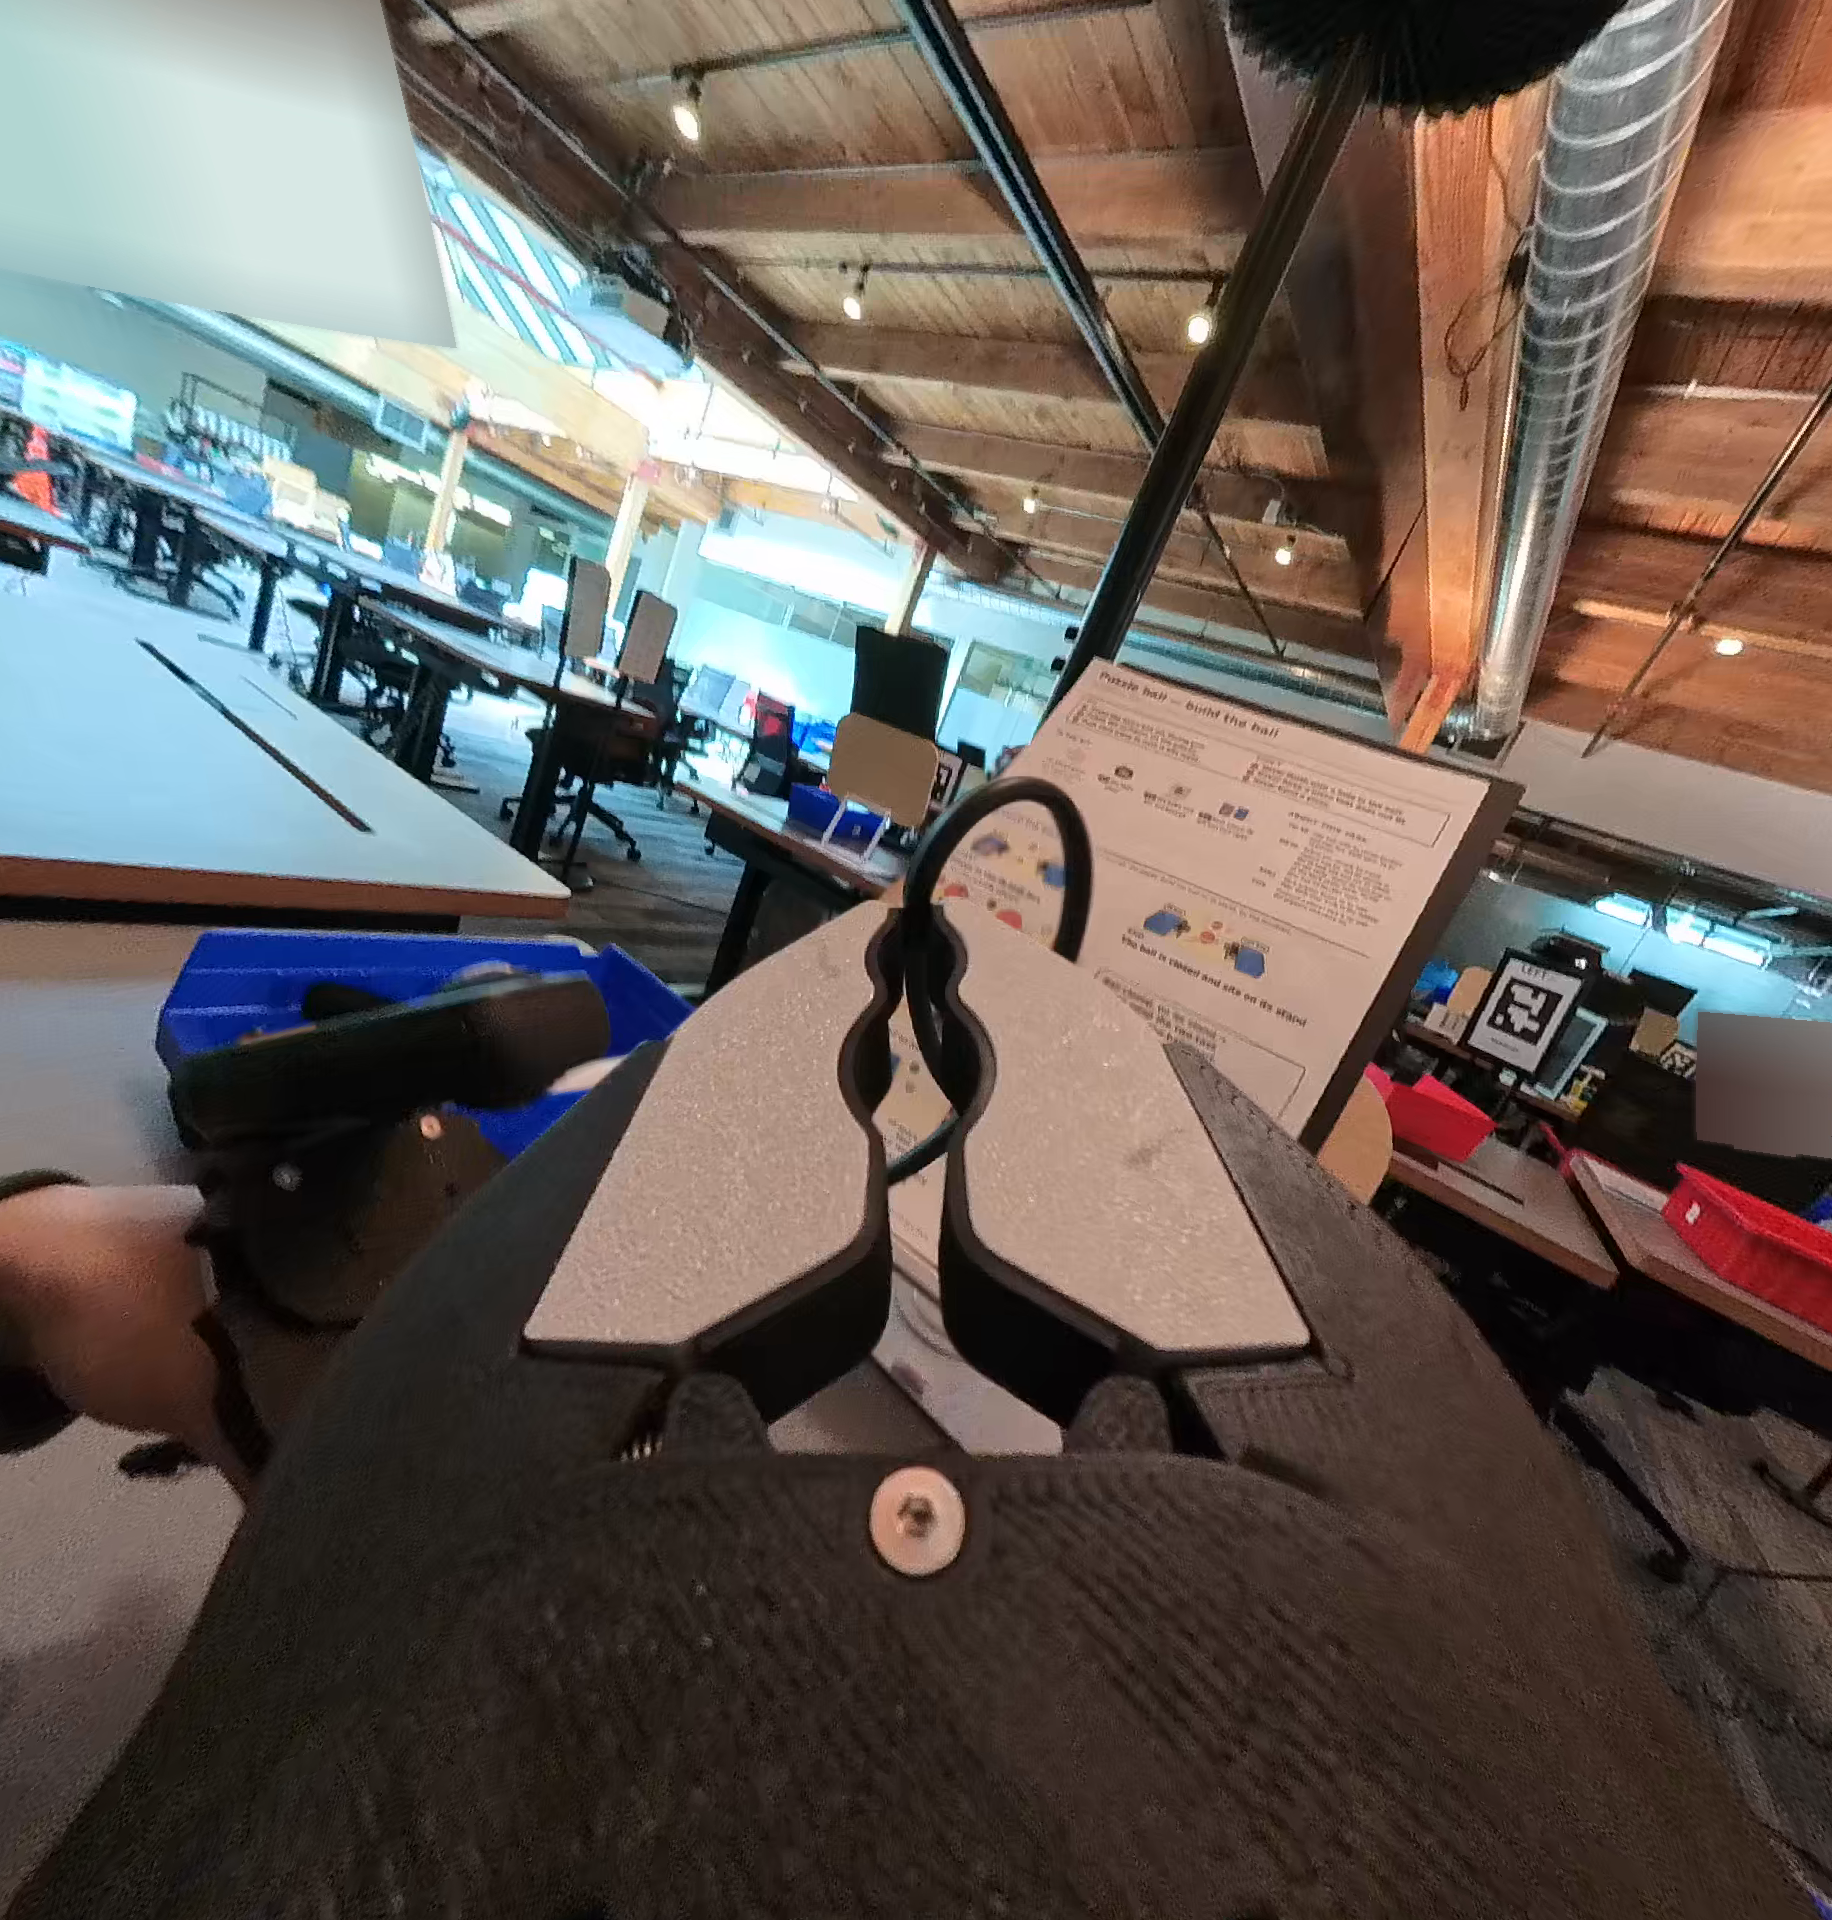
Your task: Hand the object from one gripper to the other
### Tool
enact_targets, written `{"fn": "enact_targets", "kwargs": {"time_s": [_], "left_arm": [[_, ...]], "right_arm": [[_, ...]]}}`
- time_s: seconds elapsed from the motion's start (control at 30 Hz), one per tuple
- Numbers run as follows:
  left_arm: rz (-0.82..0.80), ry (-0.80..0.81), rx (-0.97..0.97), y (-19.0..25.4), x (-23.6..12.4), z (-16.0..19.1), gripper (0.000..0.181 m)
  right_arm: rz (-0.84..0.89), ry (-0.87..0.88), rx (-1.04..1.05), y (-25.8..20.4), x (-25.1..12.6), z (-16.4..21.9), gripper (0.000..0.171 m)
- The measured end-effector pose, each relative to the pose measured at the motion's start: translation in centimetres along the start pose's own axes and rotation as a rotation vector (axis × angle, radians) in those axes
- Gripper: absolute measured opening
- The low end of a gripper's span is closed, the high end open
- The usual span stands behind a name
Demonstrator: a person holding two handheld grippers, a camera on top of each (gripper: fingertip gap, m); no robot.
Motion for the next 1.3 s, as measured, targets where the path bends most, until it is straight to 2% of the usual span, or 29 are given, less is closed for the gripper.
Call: {"fn": "enact_targets", "kwargs": {"time_s": [0.13,0.2,0.27,0.37,0.47,0.53,0.6,0.67,0.7,0.77,0.8,0.87,0.93,1.23,1.3], "left_arm": [[0.014,0.137,-0.087,-0.6,-2.3,-1.4,0.003],[0.011,0.238,-0.165,-1.1,-4.7,-2.4,0.003],[0.020,0.331,-0.241,-1.5,-7.3,-3.2,0.004],[0.042,0.479,-0.325,-1.7,-10.8,-4.1,0.003],[0.091,0.570,-0.371,-1.7,-13.1,-4.6,0.003],[0.077,0.594,-0.380,-1.7,-14.0,-4.6,0.003],[0.074,0.610,-0.385,-1.7,-14.5,-4.7,0.003],[0.072,0.628,-0.386,-1.6,-14.9,-4.8,0.003],[0.071,0.629,-0.383,-1.5,-15.0,-4.8,0.003],[0.071,0.637,-0.377,-1.4,-15.0,-4.9,0.003],[0.073,0.638,-0.373,-1.3,-15.0,-5.0,0.003],[0.075,0.646,-0.362,-1.0,-15.0,-5.1,0.004],[0.064,0.646,-0.348,-0.9,-14.9,-5.2,0.004],[0.074,0.668,-0.337,-0.5,-14.9,-5.5,0.003],[0.081,0.666,-0.335,-0.4,-14.8,-5.5,0.003]], "right_arm": [[-0.013,-0.185,0.047,0.7,0.2,2.0,0.006],[-0.072,-0.294,0.102,0.9,0.4,3.2,0.031],[-0.129,-0.360,0.135,0.8,0.4,3.9,0.048],[-0.270,-0.416,0.146,-0.4,0.6,4.5,0.060],[-0.279,-0.489,0.040,-1.6,1.3,4.9,0.062],[-0.244,-0.631,0.003,-2.1,1.3,5.5,0.065],[-0.153,-0.844,-0.056,-1.7,0.6,6.5,0.067],[-0.148,-1.027,-0.128,-1.3,-0.5,7.9,0.079],[-0.137,-1.019,-0.163,-1.0,-0.5,8.2,0.083],[-0.195,-0.887,-0.102,-1.2,0.2,7.9,0.080],[-0.247,-0.761,-0.050,-1.7,0.9,7.2,0.079],[-0.351,-0.484,0.088,-3.3,2.2,5.4,0.067],[-0.419,-0.334,0.205,-4.8,3.4,4.2,0.059],[-0.480,-0.304,0.189,-7.5,5.0,4.7,0.007],[-0.487,-0.307,0.194,-7.7,5.1,4.9,0.007]]}}
Point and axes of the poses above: each gripper's, where its closed fingertips meet, x out along the fingers, z out of its underside, y = z × x across the jaws, the point moved 9 cm from there along -x, back along the fingers, and after that the axes turned 2 degrees about x, right-handed, at the moved point
